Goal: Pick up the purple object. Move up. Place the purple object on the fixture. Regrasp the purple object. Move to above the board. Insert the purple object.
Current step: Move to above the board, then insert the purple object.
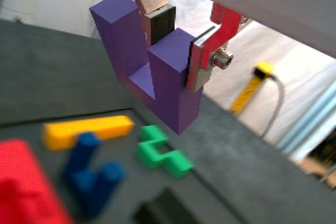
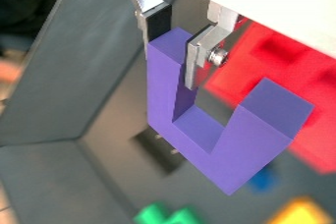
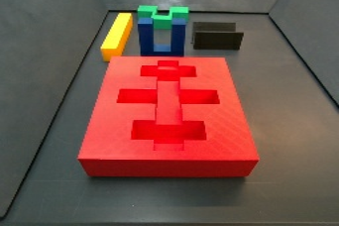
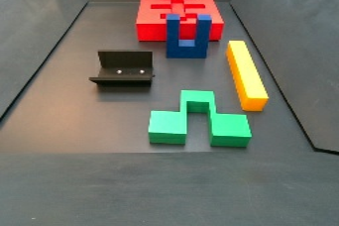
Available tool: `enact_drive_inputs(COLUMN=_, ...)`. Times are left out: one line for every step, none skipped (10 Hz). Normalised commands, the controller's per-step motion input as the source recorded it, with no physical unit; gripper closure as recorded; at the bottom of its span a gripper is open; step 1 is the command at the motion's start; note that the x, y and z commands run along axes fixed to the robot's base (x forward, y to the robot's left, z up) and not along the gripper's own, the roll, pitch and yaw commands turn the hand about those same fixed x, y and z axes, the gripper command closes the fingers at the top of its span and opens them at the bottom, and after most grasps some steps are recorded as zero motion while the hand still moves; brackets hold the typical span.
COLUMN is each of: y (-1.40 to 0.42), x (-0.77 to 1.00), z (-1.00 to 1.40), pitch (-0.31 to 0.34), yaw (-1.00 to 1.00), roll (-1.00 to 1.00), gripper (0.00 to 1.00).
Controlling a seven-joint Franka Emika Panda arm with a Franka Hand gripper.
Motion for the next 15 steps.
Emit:
enact_drive_inputs(y=-0.77, x=-0.89, z=0.17, pitch=0.085, yaw=-0.1, roll=-1.0, gripper=1.0)
enact_drive_inputs(y=-0.53, x=-0.63, z=0.11, pitch=0.092, yaw=-0.1, roll=-1.0, gripper=1.0)
enact_drive_inputs(y=-0.23, x=-0.29, z=0.06, pitch=0.1, yaw=-0.08, roll=-1.0, gripper=1.0)
enact_drive_inputs(y=-0.13, x=-0.19, z=0.03, pitch=0.097, yaw=-0.08, roll=-1.0, gripper=1.0)
enact_drive_inputs(y=-0.05, x=-0.13, z=0.02, pitch=0.084, yaw=-0.07, roll=-1.0, gripper=1.0)
enact_drive_inputs(y=-0.01, x=-0.1, z=0.01, pitch=0.077, yaw=-0.07, roll=-1.0, gripper=1.0)
enact_drive_inputs(y=0.02, x=-0.08, z=0.01, pitch=0.053, yaw=-0.05, roll=-0.94, gripper=1.0)
enact_drive_inputs(y=0.02, x=-0.06, z=0.0, pitch=0.022, yaw=-0.02, roll=-0.65, gripper=1.0)
enact_drive_inputs(y=0.02, x=-0.05, z=0.0, pitch=0.001, yaw=-0.02, roll=-0.44, gripper=1.0)
enact_drive_inputs(y=0.01, x=-0.04, z=0.0, pitch=-0.011, yaw=-0.01, roll=-0.26, gripper=1.0)
enact_drive_inputs(y=-0.06, x=0.05, z=-0.14, pitch=0.0, yaw=0.0, roll=0.0, gripper=1.0)
enact_drive_inputs(y=0.0, x=0.07, z=-0.29, pitch=-0.081, yaw=0.01, roll=-0.01, gripper=1.0)
enact_drive_inputs(y=-0.08, x=0.37, z=-0.27, pitch=-0.17, yaw=0.14, roll=-0.14, gripper=1.0)
enact_drive_inputs(y=-0.37, x=0.46, z=-0.28, pitch=-0.107, yaw=0.14, roll=-0.09, gripper=1.0)
enact_drive_inputs(y=-0.4, x=0.44, z=-0.35, pitch=-0.103, yaw=0.14, roll=-0.1, gripper=1.0)
